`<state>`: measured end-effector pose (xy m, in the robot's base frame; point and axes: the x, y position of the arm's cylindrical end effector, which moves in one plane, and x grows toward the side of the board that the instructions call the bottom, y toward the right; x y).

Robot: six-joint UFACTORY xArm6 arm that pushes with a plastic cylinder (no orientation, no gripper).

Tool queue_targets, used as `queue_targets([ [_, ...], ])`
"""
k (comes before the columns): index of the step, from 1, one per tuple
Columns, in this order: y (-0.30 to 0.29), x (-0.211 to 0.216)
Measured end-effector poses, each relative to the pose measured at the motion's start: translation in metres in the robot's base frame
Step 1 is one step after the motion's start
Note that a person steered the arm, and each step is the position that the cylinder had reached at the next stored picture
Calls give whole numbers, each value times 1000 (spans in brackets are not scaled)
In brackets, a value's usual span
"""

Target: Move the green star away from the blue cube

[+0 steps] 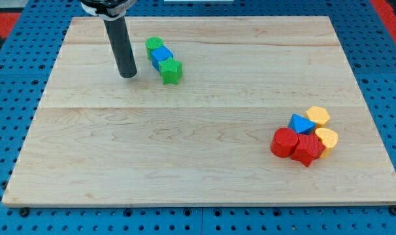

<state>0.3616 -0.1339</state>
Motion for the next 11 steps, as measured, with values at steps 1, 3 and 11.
queue_targets([
  [1,23,0],
  [3,85,0],
  [11,213,-77],
])
